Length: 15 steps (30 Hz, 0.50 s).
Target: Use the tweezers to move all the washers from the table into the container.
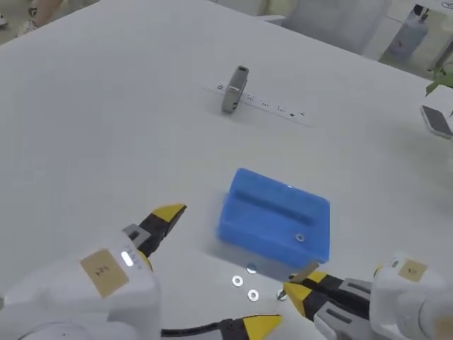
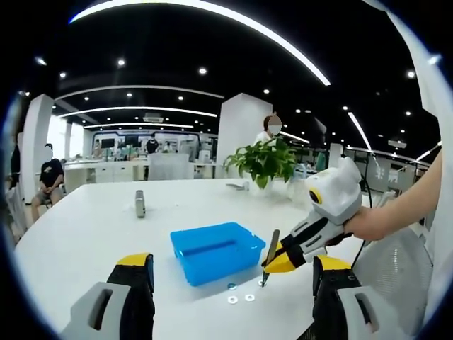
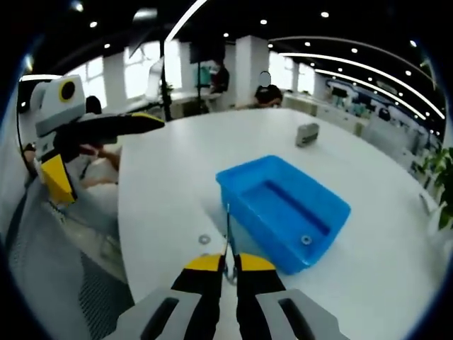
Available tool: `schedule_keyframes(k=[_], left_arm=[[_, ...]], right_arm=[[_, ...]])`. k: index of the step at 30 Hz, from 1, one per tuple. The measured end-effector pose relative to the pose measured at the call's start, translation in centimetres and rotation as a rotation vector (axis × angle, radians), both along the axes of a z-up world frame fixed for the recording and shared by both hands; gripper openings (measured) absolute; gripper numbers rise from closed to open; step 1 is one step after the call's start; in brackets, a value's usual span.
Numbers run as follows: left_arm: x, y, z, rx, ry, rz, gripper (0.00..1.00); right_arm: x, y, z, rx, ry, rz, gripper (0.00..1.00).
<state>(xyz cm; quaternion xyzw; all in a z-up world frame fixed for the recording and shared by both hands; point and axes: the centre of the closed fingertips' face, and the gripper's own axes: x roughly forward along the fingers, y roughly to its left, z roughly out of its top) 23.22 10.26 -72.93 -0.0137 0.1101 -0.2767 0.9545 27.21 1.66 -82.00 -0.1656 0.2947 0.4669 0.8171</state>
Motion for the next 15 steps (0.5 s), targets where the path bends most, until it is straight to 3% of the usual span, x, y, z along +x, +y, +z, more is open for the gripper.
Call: schedule_keyframes(k=[3, 4, 6, 8, 12, 15], left_arm=[[0.2, 0.1, -0.3, 0.001, 0.013, 0.016, 0.94], [0.3, 0.4, -0.7, 0.015, 0.035, 0.025, 0.95], [0.2, 0.1, -1.0, 0.0, 0.055, 0.016, 0.95], [0.1, -0.1, -1.1, 0.004, 0.062, 0.003, 0.95], [-0.1, -0.1, -1.8, 0.052, 0.078, -0.005, 0.94], [0.0, 0.2, -1.9, 0.047, 0.085, 0.004, 0.93]], right_arm=[[0.1, 0.0, 0.0, 0.007, 0.004, -0.022, 0.03], [0.1, 0.1, 0.0, 0.005, 0.003, -0.028, 0.03], [0.1, 0.2, 0.0, 0.002, -0.004, -0.036, 0.03], [0.0, 0.5, 0.0, 0.004, -0.01, -0.046, 0.03], [-0.1, 1.0, 0.1, -0.011, -0.023, -0.036, 0.03], [-0.4, 1.2, 0.1, -0.032, -0.028, -0.011, 0.03]])
